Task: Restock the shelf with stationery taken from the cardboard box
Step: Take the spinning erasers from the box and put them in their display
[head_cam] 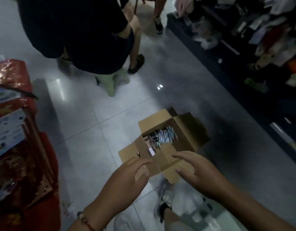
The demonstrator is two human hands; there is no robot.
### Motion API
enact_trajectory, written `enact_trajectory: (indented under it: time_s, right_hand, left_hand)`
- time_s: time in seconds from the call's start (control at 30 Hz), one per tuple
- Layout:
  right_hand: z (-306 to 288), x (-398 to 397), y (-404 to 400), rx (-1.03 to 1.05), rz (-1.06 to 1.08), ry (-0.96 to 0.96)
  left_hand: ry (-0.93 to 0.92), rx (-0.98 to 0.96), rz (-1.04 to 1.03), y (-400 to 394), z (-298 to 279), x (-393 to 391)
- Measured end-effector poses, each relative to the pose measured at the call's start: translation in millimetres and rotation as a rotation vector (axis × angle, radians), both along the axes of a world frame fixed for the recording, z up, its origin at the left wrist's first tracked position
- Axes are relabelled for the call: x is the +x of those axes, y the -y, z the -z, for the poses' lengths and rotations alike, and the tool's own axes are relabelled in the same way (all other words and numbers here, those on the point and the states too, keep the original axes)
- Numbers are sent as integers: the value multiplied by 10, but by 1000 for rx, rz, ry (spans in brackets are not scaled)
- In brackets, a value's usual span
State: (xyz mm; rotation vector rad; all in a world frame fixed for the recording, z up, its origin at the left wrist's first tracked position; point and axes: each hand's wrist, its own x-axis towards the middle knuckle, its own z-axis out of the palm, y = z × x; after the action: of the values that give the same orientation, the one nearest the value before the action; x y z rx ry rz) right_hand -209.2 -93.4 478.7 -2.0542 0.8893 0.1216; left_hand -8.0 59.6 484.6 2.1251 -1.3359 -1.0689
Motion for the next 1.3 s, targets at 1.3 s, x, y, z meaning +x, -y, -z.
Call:
enact_trajectory:
  time_s: [1.3]
  right_hand:
    - [8190,1556,2896,-210,91,-244]
  left_hand:
    - [420,148,-2,2862,8199,82]
